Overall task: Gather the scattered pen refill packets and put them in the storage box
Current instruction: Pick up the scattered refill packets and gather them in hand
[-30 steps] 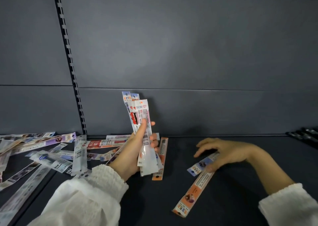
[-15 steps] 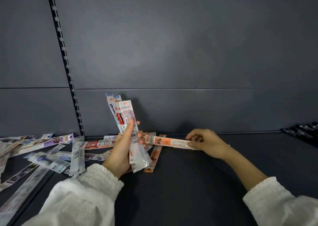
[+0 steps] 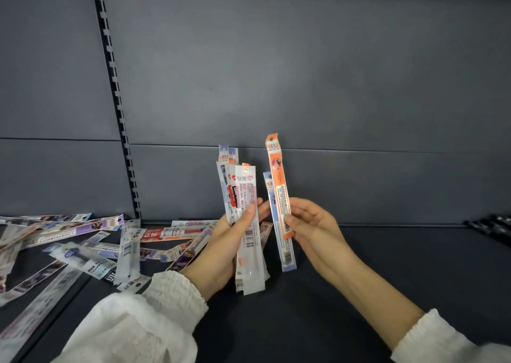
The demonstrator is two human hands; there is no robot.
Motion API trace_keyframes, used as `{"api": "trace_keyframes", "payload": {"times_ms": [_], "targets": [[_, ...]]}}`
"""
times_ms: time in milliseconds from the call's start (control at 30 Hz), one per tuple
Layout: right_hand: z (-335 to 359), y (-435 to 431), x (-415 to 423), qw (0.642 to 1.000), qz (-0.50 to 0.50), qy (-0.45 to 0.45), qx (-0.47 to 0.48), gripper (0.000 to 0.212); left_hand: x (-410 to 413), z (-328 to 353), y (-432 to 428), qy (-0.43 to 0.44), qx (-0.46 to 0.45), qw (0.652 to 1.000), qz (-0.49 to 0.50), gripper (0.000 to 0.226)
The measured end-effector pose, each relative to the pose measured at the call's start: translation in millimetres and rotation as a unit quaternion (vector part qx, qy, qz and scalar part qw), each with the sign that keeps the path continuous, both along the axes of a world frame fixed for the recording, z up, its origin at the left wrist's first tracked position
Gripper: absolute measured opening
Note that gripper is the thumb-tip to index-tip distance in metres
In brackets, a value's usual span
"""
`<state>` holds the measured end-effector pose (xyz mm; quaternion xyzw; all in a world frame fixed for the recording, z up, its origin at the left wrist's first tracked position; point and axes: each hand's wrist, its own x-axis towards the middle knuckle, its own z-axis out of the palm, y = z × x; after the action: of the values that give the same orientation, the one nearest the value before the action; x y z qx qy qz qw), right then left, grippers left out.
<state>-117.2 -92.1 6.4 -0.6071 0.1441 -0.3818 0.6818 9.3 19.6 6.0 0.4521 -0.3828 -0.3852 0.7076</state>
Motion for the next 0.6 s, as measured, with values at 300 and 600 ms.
{"api": "trace_keyframes", "payload": {"times_ms": [300,600], "targets": [[-7.0,25.2,9.6,0.996,-0.045,0.035,-0.073,0.031,-4.9,-4.3,-3.8,-0.053,-0.010,0.997,0.049,0.032],[0.8,37.1,6.7,0.987,-0.023,0.027,-0.157,0.039,6.0,0.8,-1.3,0.000,-0.020,1.000,0.015,0.045]]}}
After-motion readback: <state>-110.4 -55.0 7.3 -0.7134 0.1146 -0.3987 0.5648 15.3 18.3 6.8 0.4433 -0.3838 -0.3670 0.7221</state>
